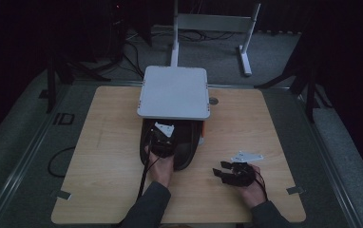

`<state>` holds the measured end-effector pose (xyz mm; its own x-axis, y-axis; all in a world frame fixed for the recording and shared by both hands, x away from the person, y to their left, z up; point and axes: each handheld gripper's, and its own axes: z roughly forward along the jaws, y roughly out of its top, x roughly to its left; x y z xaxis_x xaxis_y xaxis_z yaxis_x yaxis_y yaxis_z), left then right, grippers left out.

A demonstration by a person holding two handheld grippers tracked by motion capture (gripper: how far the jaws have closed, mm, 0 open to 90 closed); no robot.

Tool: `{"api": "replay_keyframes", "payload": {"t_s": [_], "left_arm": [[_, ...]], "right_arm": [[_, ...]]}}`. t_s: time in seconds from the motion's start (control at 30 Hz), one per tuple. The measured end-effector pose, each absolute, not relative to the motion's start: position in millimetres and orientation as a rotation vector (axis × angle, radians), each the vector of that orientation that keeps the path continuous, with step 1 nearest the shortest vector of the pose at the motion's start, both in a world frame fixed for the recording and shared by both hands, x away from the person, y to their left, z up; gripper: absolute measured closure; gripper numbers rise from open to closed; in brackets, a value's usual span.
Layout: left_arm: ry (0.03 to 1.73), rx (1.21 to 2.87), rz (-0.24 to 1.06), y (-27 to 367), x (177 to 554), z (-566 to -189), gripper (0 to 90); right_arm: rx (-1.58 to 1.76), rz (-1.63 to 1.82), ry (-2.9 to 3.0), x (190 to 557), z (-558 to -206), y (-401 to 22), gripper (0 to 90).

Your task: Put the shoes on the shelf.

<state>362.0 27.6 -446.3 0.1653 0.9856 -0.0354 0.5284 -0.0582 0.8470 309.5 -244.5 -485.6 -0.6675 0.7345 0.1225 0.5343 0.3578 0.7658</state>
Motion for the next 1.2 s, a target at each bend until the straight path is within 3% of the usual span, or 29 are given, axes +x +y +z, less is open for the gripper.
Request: {"api": "replay_keyframes", "payload": {"t_s": [1.2], "left_arm": [[1.45, 1.65, 0.821, 22, 393, -433, 74.7]], "right_arm": [[1.14, 1.199, 2.385, 310, -486, -244, 49.0]]}}
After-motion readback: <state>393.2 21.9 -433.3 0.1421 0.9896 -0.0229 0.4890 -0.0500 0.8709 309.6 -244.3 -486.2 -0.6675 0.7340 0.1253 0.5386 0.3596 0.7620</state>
